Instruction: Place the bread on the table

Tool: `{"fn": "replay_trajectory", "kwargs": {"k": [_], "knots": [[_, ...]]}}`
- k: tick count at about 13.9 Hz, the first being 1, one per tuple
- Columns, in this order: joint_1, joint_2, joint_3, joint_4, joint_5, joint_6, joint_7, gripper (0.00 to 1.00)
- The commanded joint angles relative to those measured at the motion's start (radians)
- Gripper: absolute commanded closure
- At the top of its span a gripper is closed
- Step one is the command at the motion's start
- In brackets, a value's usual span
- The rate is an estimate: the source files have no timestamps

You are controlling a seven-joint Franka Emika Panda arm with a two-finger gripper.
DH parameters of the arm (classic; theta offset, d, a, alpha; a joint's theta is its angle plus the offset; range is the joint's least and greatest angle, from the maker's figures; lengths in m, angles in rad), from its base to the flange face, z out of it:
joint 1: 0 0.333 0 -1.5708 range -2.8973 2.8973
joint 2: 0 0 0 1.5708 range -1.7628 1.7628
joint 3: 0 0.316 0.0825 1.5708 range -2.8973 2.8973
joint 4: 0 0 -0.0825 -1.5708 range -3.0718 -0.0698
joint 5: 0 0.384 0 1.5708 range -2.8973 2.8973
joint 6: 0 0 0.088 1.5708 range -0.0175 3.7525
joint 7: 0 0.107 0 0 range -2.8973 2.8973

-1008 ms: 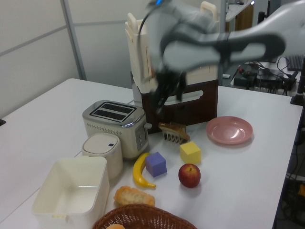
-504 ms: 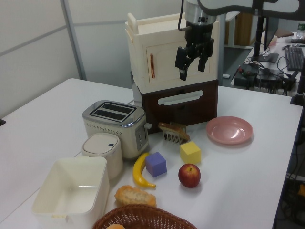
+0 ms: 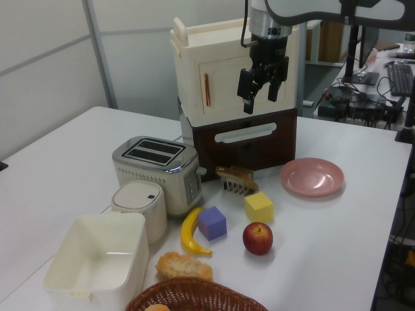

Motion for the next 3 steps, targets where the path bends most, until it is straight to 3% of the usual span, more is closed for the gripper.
{"fn": "replay_trajectory", "kwargs": {"k": [1,3], "knots": [[0.003,-0.013,0.006,-0.022,0.018,-0.012,-0.021,0.00],[0.003,-0.013,0.006,-0.020,0.018,-0.012,-0.022,0.00]]}}
